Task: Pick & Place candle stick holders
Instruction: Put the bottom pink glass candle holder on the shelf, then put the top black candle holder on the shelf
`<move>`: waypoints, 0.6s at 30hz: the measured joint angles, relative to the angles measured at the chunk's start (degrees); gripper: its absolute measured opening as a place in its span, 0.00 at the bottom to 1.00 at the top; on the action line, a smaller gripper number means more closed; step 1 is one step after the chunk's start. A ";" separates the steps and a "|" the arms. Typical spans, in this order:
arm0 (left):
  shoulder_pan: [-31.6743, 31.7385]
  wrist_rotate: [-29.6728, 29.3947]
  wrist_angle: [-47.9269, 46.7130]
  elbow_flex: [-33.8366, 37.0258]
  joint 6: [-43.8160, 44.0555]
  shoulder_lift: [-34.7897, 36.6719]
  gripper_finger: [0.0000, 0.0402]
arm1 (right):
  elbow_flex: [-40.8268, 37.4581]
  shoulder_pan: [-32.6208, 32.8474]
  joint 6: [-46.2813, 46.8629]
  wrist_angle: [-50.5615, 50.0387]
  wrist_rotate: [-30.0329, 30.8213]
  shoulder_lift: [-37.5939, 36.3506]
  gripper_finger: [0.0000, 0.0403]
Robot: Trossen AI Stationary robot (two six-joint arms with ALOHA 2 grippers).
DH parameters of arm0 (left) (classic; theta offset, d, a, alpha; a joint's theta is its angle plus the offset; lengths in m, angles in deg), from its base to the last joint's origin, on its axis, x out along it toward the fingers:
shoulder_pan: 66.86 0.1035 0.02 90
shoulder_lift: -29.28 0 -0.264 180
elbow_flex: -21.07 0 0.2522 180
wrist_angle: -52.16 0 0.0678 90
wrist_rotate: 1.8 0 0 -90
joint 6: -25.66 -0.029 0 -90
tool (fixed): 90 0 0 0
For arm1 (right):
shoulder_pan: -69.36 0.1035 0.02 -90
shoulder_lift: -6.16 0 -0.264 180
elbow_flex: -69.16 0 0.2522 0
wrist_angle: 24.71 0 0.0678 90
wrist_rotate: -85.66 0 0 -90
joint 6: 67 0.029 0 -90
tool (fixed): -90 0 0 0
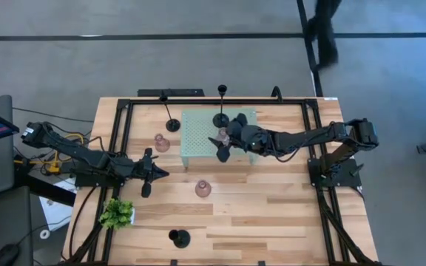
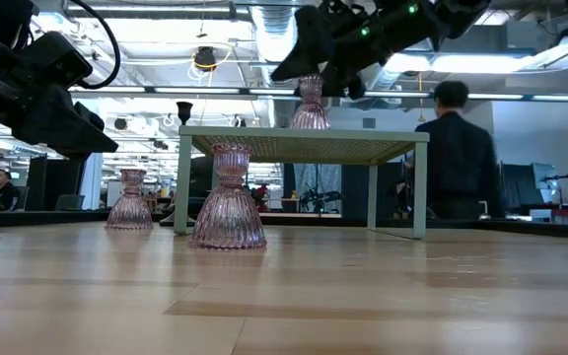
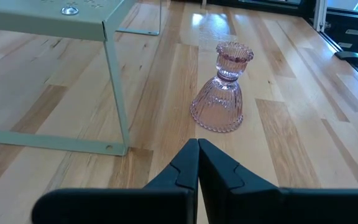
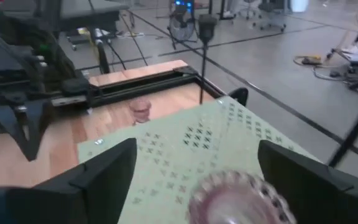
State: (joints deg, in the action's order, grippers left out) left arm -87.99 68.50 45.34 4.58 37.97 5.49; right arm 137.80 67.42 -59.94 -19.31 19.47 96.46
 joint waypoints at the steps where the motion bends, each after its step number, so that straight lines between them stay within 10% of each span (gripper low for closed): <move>1: -0.02 0.00 0.00 0.00 0.00 0.00 0.02 | 0.48 0.06 -0.17 -0.31 -0.01 -0.06 0.82; 18: 0.00 0.00 0.00 0.00 0.13 0.00 0.02 | 12.61 7.63 -4.12 -30.65 0.68 -13.15 0.70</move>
State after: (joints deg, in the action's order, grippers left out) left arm -87.99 68.50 45.34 4.58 38.10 5.49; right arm 150.40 75.05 -64.06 -49.96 20.15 83.31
